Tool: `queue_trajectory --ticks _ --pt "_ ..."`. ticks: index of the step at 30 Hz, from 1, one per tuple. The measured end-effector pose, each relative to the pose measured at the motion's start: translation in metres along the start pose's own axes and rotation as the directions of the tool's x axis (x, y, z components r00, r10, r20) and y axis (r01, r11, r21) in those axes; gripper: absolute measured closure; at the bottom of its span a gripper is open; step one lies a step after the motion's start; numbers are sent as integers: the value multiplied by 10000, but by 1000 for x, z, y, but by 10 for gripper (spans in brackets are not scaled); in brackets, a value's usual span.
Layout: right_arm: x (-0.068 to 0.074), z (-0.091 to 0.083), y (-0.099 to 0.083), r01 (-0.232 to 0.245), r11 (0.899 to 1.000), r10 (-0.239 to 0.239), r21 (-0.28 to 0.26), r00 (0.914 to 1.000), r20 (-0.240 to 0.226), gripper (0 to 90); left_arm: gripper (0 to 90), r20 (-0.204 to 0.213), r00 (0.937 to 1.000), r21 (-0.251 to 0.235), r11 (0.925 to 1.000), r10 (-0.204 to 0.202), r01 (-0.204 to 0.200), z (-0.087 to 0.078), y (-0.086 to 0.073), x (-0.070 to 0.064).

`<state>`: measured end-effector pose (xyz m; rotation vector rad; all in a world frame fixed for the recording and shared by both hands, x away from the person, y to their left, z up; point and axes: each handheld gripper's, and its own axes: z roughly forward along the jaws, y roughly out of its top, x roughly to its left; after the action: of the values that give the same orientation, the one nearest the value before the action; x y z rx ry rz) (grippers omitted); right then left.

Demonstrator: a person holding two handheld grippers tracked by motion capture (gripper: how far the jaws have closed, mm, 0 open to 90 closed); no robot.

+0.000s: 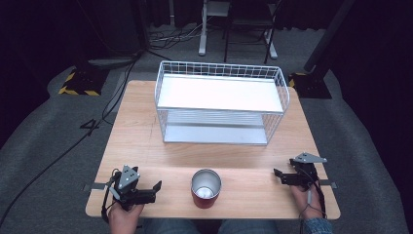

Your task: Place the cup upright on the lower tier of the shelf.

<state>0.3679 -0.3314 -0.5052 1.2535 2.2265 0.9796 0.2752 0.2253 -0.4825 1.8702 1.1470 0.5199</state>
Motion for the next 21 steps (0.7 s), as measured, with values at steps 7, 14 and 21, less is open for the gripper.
queue_trajectory --ticks 7,14,21 --pt "0 0 0 31 10000 -31 -11 10000 11 156 0 307 9993 -114 9997 212 -209 -12 -2 -11" --pt "0 0 0 39 10000 -39 -14 10000 29 156 0 722 9960 -138 9986 519 -510 -18 -3 -28" --pt "1 0 0 78 10000 -78 -24 10000 9 157 0 1411 9847 -422 9944 1021 -971 -20 2 -53"
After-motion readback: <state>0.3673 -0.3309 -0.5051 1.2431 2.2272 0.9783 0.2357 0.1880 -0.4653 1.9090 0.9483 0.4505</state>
